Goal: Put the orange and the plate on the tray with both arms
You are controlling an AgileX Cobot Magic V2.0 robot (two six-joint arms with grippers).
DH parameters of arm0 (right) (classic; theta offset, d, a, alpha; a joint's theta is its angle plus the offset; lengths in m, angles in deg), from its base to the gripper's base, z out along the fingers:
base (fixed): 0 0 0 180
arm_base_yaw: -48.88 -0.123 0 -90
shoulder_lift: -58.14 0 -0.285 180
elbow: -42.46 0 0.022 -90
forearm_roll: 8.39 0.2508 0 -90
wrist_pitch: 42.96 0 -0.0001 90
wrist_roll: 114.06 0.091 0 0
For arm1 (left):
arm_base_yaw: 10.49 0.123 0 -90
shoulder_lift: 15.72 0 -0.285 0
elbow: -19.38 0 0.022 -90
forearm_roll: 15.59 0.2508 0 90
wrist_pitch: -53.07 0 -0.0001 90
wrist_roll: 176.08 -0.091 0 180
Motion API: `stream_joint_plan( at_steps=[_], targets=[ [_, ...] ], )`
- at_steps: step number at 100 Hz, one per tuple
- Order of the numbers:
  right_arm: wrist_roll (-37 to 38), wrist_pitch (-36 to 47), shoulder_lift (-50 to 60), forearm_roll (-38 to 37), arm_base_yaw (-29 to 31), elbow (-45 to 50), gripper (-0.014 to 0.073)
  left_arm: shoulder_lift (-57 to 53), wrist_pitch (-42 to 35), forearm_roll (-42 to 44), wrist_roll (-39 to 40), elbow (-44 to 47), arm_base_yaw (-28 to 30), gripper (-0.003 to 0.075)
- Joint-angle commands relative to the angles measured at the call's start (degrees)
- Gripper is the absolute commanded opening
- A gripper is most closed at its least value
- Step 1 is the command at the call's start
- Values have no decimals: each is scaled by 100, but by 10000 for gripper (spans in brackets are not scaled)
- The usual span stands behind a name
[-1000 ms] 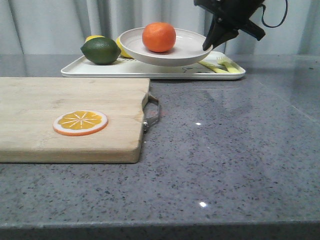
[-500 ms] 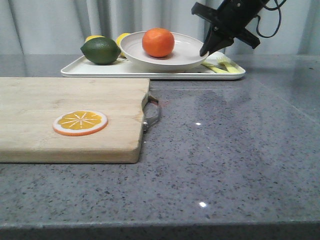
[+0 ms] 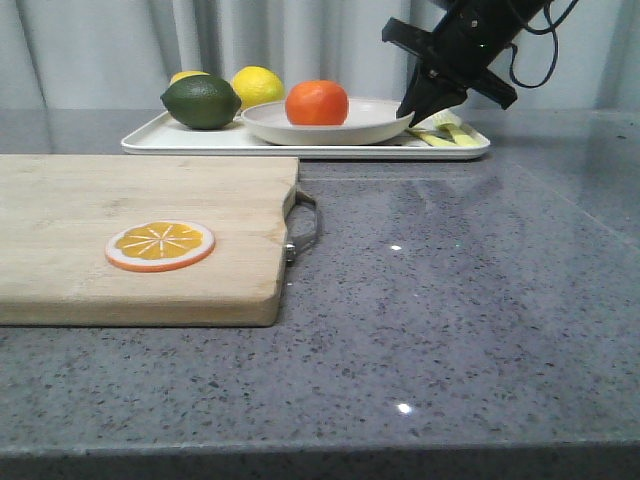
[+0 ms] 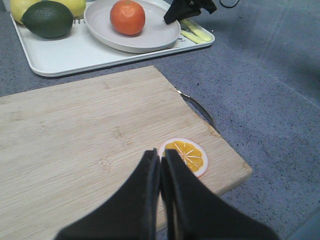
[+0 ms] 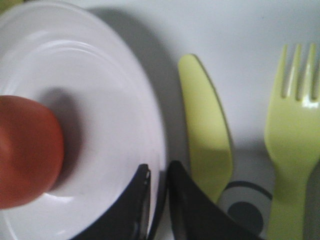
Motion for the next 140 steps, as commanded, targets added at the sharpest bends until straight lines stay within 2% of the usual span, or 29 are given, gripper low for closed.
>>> stream_joint_plan(
  at_steps=[1, 19, 38, 45, 61, 87, 113, 132, 140],
  targets=[
    [-69, 196, 435, 206, 6, -225, 230, 25, -465, -58, 45, -162, 13, -19],
    [-69, -61, 446, 200, 46, -596, 234, 25, -465, -58, 45, -162, 13, -19],
    [-69, -767, 446, 194, 204, -1068, 223, 25, -465, -58, 45, -162, 13, -19],
    [-69, -1079, 446, 161, 270, -1231, 161, 25, -465, -58, 45, -162, 13, -19],
    [-56, -1570, 446, -55, 288, -1480, -81, 25, -465, -58, 45, -162, 13, -19],
    [-24, -1607, 878, -192, 288, -1360, -67, 25, -465, -58, 45, -162, 13, -19],
    [-24, -1603, 1873, -385, 244, -353, -69, 25, -465, -58, 45, -162, 13, -19],
    [-24, -1566, 2561, -1136, 16, 229, -69, 25, -453, -188, 45, -162, 13, -19],
    [-24, -1587, 2784, -1239, -59, 370, -69, 25, -444, -188, 45, -162, 13, -19]
  ],
)
